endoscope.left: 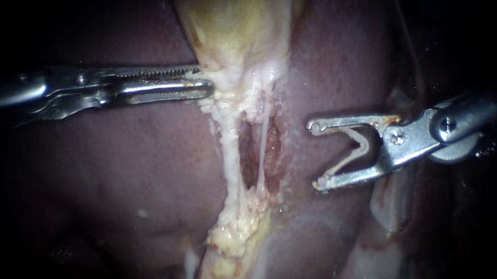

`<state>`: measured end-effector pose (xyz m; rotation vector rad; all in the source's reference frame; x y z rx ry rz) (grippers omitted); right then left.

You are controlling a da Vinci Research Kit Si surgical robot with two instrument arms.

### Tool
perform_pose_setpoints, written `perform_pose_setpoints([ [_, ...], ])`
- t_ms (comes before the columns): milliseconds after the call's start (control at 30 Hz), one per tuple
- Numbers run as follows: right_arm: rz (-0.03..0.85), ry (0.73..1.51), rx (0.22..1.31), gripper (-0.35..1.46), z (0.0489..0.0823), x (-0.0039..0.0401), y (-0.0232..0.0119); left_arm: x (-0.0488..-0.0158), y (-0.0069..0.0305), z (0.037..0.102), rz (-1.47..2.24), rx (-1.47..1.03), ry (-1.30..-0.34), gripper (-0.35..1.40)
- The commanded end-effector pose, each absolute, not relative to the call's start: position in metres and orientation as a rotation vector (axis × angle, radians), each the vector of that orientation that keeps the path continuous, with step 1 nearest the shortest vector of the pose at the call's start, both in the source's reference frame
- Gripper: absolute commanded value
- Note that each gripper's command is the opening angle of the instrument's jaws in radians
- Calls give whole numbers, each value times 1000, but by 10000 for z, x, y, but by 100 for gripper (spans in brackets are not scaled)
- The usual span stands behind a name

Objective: Grabbing gallbladder

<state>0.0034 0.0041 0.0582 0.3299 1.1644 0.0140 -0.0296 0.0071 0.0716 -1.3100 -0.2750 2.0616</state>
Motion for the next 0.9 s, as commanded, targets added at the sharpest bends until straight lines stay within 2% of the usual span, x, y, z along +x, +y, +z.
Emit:
perform_pose_setpoints([
  [33,14,1165,330,50,582,34,41,-294,70,714,2055,-1308,-281,-35],
  [400,13,1165,330,50,582,33,41,-282,51,691,1991,-1236,-315,-35],
  [667,13,1165,330,50,582,33,41,-257,92,654,1950,-1233,-333,-35],
  [900,13,1165,330,50,582,33,41,-235,121,631,1956,-1267,-309,-35],
])
